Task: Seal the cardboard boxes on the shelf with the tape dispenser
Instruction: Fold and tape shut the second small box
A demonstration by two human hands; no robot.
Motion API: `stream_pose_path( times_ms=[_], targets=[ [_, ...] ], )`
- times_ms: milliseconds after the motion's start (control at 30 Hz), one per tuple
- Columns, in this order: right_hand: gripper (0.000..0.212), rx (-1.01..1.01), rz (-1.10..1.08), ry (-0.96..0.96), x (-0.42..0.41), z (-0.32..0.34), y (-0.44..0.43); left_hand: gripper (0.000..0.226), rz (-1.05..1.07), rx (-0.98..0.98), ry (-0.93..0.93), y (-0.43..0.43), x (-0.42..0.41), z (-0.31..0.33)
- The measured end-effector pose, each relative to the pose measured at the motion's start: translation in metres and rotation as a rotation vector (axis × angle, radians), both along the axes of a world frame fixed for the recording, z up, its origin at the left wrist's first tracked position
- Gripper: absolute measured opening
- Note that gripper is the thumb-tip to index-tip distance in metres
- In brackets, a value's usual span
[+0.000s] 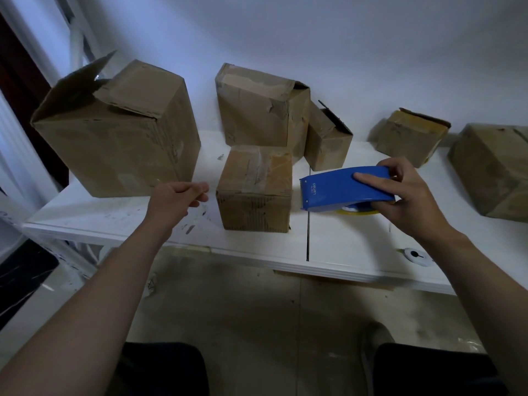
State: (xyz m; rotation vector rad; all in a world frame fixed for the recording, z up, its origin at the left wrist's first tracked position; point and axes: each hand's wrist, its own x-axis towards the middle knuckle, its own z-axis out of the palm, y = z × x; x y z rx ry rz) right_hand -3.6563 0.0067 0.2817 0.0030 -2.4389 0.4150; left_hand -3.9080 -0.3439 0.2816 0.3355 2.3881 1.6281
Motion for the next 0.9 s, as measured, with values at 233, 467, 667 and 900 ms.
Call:
stream_pose_path(
  times_ms=[233,467,667,900],
  targets=[
    [0.065,0.026,-0.021,-0.042,-0.005,-0.007,-0.005,0.016,-0.028,-0.052,0.018,0.009,0.004,-0.015],
    [0.064,0.055,-0.059,-0.054,-0.01,-0.014,-0.015,0.017,-0.003,-0.094,0.124,0.02,0.011,-0.028],
    [0.063,0.042,-0.067,-0.068,-0.012,-0.02,-0.022,0.04,-0.001,-0.391,0.273,0.026,0.011,-0.029],
    [0.07,-0.01,-0.101,-0.075,-0.015,-0.024,-0.022,0.046,-0.098,-0.459,-0.009,0.029,0.006,-0.025]
  ],
)
